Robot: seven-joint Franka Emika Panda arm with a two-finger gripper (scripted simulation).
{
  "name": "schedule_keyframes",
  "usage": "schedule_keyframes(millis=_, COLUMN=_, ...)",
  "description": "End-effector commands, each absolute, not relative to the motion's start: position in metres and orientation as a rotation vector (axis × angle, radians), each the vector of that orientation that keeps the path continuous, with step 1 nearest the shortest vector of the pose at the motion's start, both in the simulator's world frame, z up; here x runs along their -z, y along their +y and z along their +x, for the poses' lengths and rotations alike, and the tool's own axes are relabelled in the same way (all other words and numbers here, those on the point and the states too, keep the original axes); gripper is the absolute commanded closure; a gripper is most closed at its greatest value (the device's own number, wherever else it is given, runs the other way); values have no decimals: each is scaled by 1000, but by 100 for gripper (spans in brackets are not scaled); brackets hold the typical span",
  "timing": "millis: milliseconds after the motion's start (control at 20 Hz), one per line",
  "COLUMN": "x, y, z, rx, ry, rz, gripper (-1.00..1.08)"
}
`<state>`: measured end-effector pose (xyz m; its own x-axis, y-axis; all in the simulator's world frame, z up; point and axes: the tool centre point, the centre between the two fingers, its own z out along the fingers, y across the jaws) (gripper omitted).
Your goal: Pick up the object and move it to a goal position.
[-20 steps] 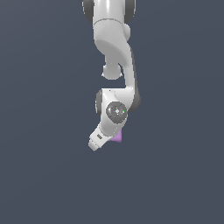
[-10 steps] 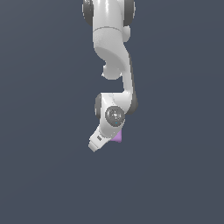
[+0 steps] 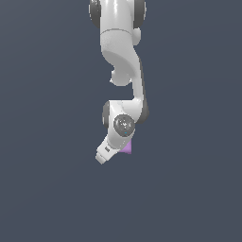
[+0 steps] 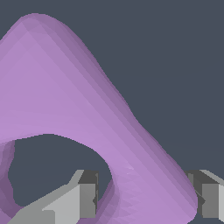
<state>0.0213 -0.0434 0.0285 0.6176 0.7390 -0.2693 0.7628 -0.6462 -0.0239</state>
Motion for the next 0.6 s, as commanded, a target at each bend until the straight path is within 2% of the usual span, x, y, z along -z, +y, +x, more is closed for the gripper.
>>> schedule_keyframes(millis=0, x=-29, y=-43, z=21, rx=392, ry=1276, rz=2741, gripper=108)
schedule_keyframes(millis=550, x=-62, y=-34, z=12, rx=392, ry=1276, rz=2741, gripper=108)
